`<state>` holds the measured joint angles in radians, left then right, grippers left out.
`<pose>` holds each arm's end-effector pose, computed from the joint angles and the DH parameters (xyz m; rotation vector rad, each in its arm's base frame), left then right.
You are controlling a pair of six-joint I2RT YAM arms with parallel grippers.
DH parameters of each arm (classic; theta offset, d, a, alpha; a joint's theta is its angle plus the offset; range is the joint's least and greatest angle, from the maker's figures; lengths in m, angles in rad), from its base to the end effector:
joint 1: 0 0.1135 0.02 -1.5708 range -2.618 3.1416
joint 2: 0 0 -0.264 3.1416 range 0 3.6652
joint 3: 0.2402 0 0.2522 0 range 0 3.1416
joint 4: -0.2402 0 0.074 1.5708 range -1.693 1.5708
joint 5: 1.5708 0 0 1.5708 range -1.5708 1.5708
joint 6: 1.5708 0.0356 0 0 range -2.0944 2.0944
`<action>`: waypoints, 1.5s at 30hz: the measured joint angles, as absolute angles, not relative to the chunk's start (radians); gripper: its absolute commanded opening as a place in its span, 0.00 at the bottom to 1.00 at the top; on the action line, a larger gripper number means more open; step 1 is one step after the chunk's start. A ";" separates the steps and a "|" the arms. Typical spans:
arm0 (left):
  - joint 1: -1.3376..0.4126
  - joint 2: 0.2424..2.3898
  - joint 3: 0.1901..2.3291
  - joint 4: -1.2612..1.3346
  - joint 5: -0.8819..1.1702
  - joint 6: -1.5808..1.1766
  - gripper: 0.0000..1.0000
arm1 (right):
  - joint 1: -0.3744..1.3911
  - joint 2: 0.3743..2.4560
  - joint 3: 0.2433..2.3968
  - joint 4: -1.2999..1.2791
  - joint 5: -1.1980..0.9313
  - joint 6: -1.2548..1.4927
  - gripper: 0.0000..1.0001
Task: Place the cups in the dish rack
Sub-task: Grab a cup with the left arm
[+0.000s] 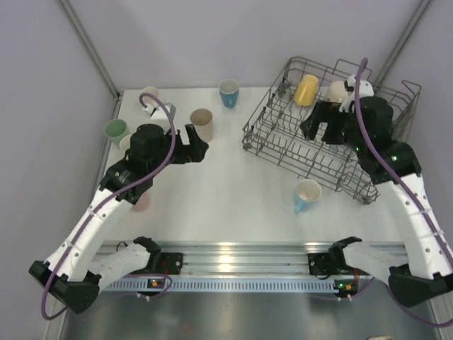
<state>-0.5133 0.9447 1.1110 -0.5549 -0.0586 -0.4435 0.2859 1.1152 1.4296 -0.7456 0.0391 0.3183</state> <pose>0.1738 -0.0956 0.3856 0.0305 2.0024 -0.5665 0.2093 0.0601 0.4376 0.0580 2.0178 0.3471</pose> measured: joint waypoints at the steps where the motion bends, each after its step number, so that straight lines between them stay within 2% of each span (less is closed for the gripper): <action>1: -0.513 0.966 1.124 -0.554 -0.066 -0.443 0.96 | 0.310 1.072 1.399 -0.749 0.027 0.323 0.99; 9: -0.496 1.126 1.221 -0.561 -0.098 -0.396 0.93 | 0.350 0.762 1.104 -0.731 -0.072 0.405 0.99; 16: -0.428 1.141 1.286 -0.609 -0.190 -0.398 0.95 | 0.352 0.704 1.020 -0.717 -0.174 0.429 1.00; 21: -0.326 1.184 1.366 -0.662 -0.256 -0.435 0.94 | 0.352 0.630 0.958 -0.675 -0.253 0.440 0.99; 25: -0.171 1.195 1.374 -0.769 -0.289 -0.519 0.90 | 0.352 0.559 0.921 -0.620 -0.318 0.453 0.99; 27: -0.091 1.193 1.370 -0.808 -0.278 -0.541 0.89 | 0.352 0.551 0.916 -0.583 -0.347 0.464 0.99; 31: 0.038 1.193 1.356 -0.889 -0.225 -0.530 0.80 | 0.352 0.582 0.905 -0.506 -0.419 0.487 0.99; 36: 0.054 1.167 1.249 -0.939 -0.106 -0.421 0.86 | 0.352 0.662 0.883 -0.434 -0.500 0.491 0.99; 42: 0.057 1.217 1.263 -0.977 -0.221 -0.422 0.85 | 0.352 0.717 0.855 -0.398 -0.534 0.490 0.99; 45: 0.096 1.276 1.295 -0.970 -0.258 -0.491 0.82 | 0.352 0.716 0.849 -0.376 -0.545 0.500 0.99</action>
